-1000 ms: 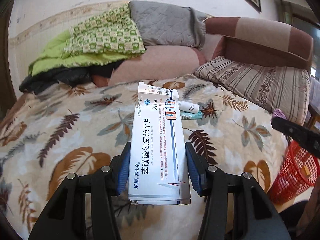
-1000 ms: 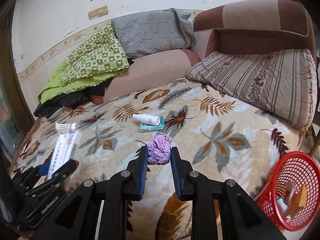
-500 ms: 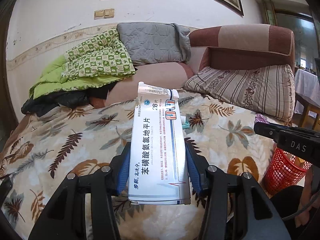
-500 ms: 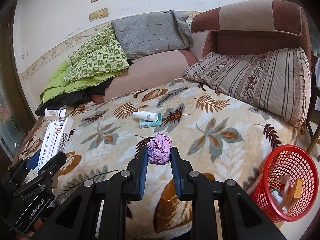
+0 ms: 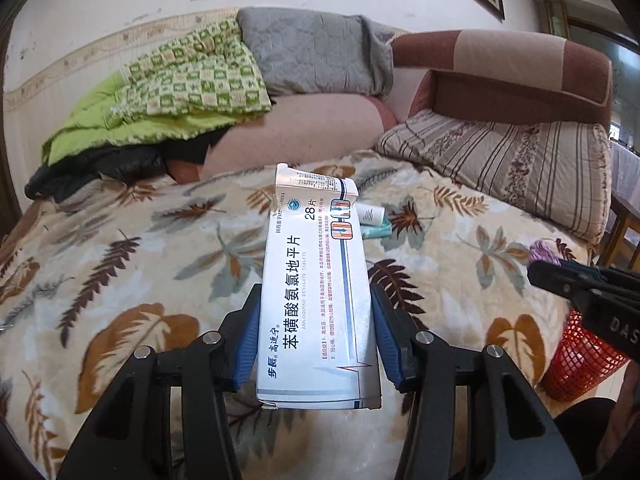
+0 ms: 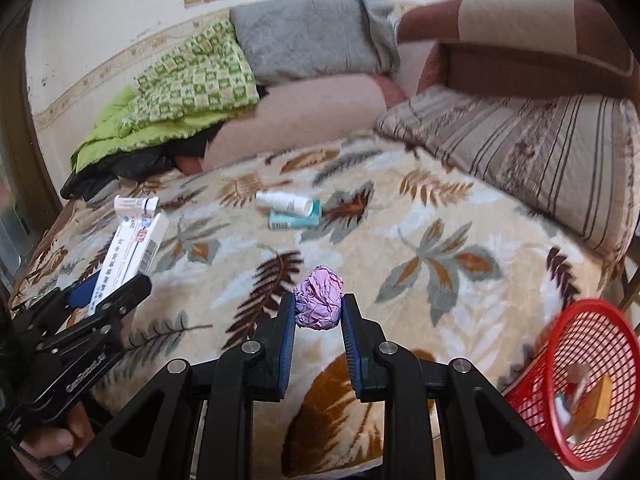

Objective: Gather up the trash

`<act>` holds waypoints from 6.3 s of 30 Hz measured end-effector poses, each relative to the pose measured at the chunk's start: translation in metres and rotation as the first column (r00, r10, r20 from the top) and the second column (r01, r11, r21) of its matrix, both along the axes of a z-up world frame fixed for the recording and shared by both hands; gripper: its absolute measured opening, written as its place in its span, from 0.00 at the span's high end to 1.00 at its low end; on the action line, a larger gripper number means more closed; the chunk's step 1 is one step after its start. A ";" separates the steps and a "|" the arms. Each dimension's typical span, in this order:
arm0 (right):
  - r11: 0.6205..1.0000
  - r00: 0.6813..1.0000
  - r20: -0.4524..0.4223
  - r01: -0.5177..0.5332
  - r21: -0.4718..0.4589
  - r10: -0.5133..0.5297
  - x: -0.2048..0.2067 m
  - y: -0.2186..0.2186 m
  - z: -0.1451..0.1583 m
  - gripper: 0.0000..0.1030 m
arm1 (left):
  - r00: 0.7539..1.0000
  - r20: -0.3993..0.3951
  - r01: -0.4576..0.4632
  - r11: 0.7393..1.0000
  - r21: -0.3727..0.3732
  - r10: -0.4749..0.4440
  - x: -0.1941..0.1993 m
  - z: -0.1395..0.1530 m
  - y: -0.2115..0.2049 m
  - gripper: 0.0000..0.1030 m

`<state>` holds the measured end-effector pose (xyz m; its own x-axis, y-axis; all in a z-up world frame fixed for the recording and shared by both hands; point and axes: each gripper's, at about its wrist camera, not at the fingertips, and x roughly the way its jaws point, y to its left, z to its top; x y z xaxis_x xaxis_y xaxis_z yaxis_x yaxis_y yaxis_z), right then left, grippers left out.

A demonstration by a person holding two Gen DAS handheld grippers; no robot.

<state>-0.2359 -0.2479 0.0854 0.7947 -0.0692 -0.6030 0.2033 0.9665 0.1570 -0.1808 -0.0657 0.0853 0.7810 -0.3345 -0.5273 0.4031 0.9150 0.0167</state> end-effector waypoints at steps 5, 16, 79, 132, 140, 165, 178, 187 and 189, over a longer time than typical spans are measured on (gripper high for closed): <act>1.000 1.000 -0.019 -0.022 0.008 0.022 0.006 0.001 -0.005 0.76 | 0.999 -0.036 -0.001 1.000 0.002 0.001 0.013 -0.013 -0.001 0.52; 0.999 0.998 -0.061 -0.027 0.041 0.030 0.020 0.004 -0.016 0.76 | 0.996 -0.089 -0.014 1.000 0.002 0.014 0.030 -0.026 0.002 0.52; 0.986 0.989 0.044 0.134 0.099 -0.139 -0.065 -0.057 0.026 0.76 | 0.973 -0.028 0.227 0.974 -0.005 -0.227 -0.037 0.018 -0.040 0.52; 0.844 0.869 -0.008 0.484 0.230 -0.495 -0.213 -0.224 0.001 0.75 | 0.755 -0.164 0.653 0.751 0.096 -0.635 -0.136 0.006 -0.276 0.52; 0.842 0.866 -0.011 0.488 0.230 -0.500 -0.210 -0.234 0.001 0.75 | 0.747 -0.176 0.661 0.746 0.087 -0.641 -0.135 0.005 -0.289 0.52; 0.743 0.748 0.005 0.660 -0.111 -0.664 -0.207 -0.119 0.046 0.06 | 0.846 -0.097 0.523 0.851 -0.049 -0.525 -0.096 0.051 -0.147 0.11; 0.761 0.774 -0.025 0.616 -0.202 -0.633 -0.205 -0.047 0.034 0.00 | 0.937 -0.028 0.348 0.937 -0.016 -0.348 -0.104 0.039 -0.051 0.06; 0.757 0.769 -0.047 0.614 -0.223 -0.637 -0.198 -0.041 0.033 0.00 | 0.946 0.017 0.322 0.946 0.021 -0.322 -0.120 0.042 -0.055 0.04; 0.760 0.772 -0.050 0.609 -0.227 -0.634 -0.195 -0.040 0.032 0.00 | 0.948 0.008 0.317 0.948 0.000 -0.317 -0.117 0.041 -0.052 0.04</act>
